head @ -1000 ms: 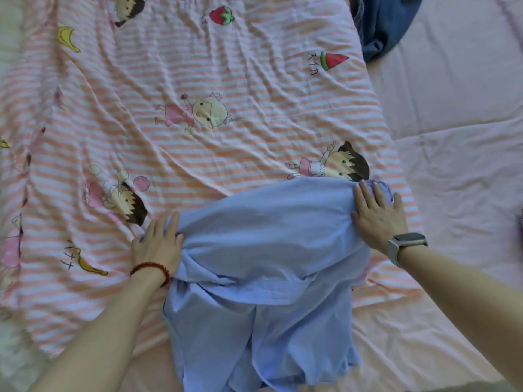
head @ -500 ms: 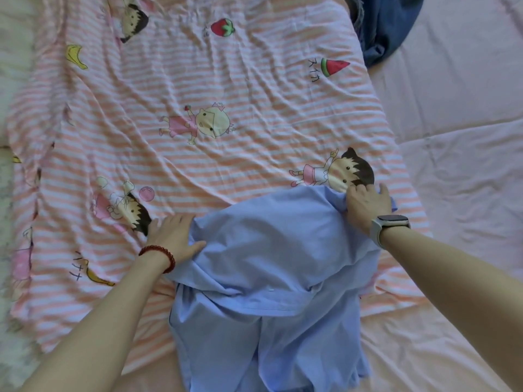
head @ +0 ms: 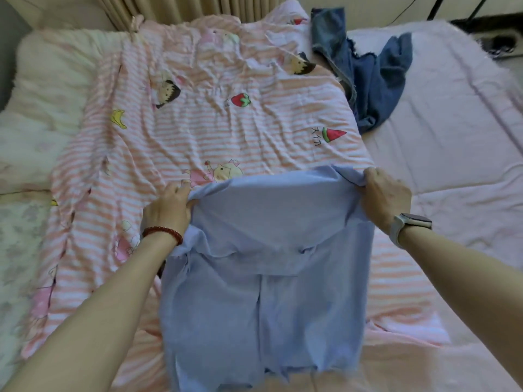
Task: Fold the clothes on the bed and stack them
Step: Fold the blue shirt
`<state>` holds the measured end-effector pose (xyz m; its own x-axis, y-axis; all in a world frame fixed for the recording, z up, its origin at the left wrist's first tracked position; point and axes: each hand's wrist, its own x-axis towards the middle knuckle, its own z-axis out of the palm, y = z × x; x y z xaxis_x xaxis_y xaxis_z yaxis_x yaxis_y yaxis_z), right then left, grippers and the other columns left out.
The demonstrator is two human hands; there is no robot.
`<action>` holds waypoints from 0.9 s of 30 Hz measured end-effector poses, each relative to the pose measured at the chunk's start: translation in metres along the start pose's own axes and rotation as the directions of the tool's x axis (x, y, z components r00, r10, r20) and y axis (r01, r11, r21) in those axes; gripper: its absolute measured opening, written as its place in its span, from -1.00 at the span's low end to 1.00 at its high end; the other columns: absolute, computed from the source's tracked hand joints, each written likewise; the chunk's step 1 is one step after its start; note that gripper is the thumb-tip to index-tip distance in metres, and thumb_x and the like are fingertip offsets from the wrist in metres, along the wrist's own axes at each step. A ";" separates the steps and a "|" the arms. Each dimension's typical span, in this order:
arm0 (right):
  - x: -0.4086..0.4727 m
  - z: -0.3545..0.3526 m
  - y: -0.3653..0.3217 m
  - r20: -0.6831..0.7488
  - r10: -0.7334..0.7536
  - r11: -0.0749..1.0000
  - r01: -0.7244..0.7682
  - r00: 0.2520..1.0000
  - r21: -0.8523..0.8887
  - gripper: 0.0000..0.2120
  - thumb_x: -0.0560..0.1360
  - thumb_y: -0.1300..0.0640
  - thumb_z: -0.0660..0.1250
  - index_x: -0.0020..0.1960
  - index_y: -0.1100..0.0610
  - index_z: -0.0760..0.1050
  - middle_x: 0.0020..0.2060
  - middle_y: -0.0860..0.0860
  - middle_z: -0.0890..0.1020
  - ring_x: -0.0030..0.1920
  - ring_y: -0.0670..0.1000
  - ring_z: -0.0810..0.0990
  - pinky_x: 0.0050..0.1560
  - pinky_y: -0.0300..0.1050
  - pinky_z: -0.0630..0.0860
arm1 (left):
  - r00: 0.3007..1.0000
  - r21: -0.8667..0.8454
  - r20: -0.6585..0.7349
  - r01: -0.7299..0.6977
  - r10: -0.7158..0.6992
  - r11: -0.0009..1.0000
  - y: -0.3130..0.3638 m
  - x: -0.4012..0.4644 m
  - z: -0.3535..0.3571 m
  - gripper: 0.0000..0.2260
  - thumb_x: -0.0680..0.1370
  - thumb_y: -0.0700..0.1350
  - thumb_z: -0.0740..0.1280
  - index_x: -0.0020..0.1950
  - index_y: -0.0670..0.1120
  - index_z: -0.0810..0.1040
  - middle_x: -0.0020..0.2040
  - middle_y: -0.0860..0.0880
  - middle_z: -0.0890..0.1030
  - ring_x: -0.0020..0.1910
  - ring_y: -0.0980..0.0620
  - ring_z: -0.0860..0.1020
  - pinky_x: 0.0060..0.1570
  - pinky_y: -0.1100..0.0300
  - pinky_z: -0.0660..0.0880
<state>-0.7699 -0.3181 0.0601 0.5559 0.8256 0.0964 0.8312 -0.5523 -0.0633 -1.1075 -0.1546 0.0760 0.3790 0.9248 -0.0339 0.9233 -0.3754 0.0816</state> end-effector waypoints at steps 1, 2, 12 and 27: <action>0.007 -0.005 -0.003 -0.106 0.006 0.999 0.000 0.994 0.051 -0.91 0.47 0.37 0.18 -0.05 0.32 0.43 -0.13 0.30 0.53 -0.14 0.32 0.52 -0.20 0.08 0.31 | 0.994 -0.038 -0.111 0.008 -0.012 0.999 0.002 0.006 -0.007 -0.78 0.58 -0.13 0.25 0.14 -0.22 0.51 0.11 -0.27 0.46 -0.02 -0.32 0.51 -0.26 -0.07 0.33; 0.011 -0.008 -0.005 -0.200 0.007 0.996 0.011 0.980 0.089 -0.95 0.44 0.38 0.20 -0.12 0.32 0.43 -0.21 0.31 0.53 -0.22 0.32 0.52 -0.24 0.09 0.34 | 0.978 -0.073 -0.207 -0.004 -0.012 0.997 0.002 0.009 -0.013 -0.81 0.55 -0.18 0.28 0.10 -0.25 0.52 0.07 -0.30 0.46 -0.04 -0.33 0.50 -0.31 -0.07 0.30; -0.115 0.041 0.033 -0.222 -0.345 0.927 0.368 0.912 0.074 -0.90 0.37 0.11 0.13 -0.12 0.08 0.34 -0.36 0.12 0.51 -0.34 0.20 0.56 -0.23 -0.02 0.22 | 0.879 -0.069 -0.210 -0.450 0.428 0.891 -0.064 -0.106 0.059 -0.49 0.19 -0.45 0.48 -0.06 -0.08 0.33 0.08 -0.11 0.37 -0.04 -0.15 0.43 -0.48 0.07 0.52; -0.243 0.062 0.037 0.156 -0.249 0.967 0.238 0.956 0.087 -0.58 0.19 0.00 0.12 -0.03 0.09 0.53 -0.12 0.09 0.52 -0.09 0.12 0.43 0.02 0.07 0.27 | 1.000 -0.263 0.021 -0.006 0.012 0.965 -0.058 -0.234 0.106 -0.71 0.35 -0.05 0.20 -0.11 -0.21 0.56 -0.02 -0.22 0.52 -0.01 -0.16 0.43 -0.15 -0.05 0.51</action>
<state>-0.8746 -0.5320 -0.0268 0.3242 0.9448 -0.0466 0.9366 -0.3275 -0.1246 -1.2431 -0.3559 -0.0266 0.3917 0.9185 -0.0539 0.8718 -0.3518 0.3409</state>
